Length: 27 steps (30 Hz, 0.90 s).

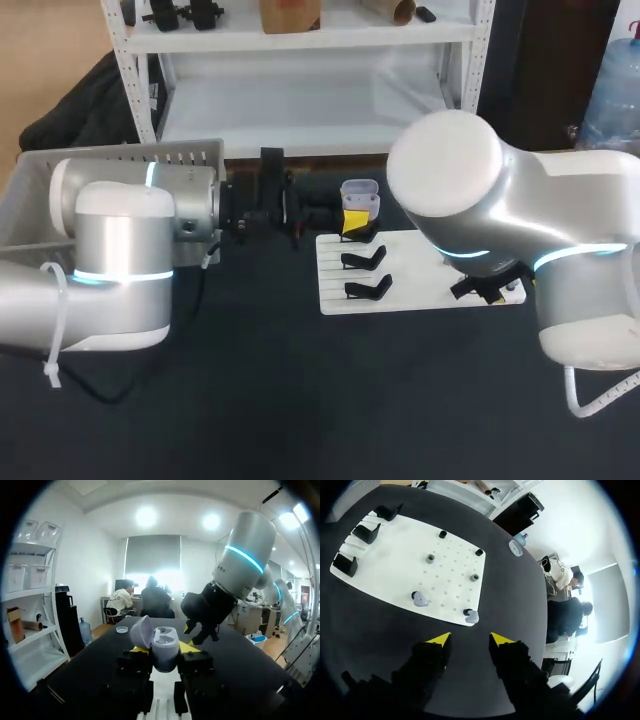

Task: Pick up each earbud case from the left stands, insert the matching earbuds, close the lid, and place the case in the box.

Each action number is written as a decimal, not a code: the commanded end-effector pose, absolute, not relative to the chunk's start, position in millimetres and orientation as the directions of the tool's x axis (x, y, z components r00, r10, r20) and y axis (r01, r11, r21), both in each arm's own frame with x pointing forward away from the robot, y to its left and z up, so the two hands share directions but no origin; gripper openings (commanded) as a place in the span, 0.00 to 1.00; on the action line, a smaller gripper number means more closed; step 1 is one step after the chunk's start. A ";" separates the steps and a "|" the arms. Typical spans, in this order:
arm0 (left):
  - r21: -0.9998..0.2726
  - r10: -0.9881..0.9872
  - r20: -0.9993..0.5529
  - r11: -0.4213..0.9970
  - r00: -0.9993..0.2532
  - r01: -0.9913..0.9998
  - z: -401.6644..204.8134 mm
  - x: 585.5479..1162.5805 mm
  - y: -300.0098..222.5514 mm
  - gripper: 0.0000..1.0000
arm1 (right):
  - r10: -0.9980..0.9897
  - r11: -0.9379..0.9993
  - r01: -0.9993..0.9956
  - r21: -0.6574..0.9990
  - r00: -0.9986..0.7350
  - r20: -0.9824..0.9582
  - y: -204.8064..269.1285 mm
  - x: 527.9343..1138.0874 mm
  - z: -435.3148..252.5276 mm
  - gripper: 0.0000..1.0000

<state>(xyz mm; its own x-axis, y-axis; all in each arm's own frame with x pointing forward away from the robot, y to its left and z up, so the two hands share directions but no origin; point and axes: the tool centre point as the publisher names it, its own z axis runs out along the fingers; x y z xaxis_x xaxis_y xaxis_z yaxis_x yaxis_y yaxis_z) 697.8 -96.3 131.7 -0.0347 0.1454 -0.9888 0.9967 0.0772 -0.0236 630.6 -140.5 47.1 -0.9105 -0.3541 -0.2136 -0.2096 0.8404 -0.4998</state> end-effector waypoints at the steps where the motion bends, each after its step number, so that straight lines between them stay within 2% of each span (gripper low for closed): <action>1: -0.021 0.142 -0.989 0.080 -0.033 0.997 130.7 697.2 -96.2 0.00 | -0.354 0.837 -0.208 -0.505 -0.911 -0.211 -139.5 636.8 39.2 0.47; 7: -0.021 0.142 -0.989 0.080 -0.033 0.997 130.7 697.2 -96.2 0.00 | -0.355 0.835 -0.213 -0.508 -0.913 -0.201 -141.3 644.4 36.3 0.42; 18: -0.021 0.142 -0.989 0.080 -0.033 0.997 130.7 697.2 -96.2 0.00 | -0.349 0.833 -0.213 -0.510 -0.918 -0.187 -148.8 649.5 31.2 0.44; 21: -0.021 0.142 -0.989 0.080 -0.033 0.997 130.7 697.2 -96.2 0.00 | -0.338 0.839 -0.204 -0.504 -0.922 -0.190 -149.1 650.2 29.9 0.38; 27: -0.021 0.142 -0.989 0.080 -0.033 0.997 130.7 697.2 -96.2 0.00 | -0.326 0.841 -0.195 -0.505 -0.927 -0.186 -149.6 650.0 26.1 0.34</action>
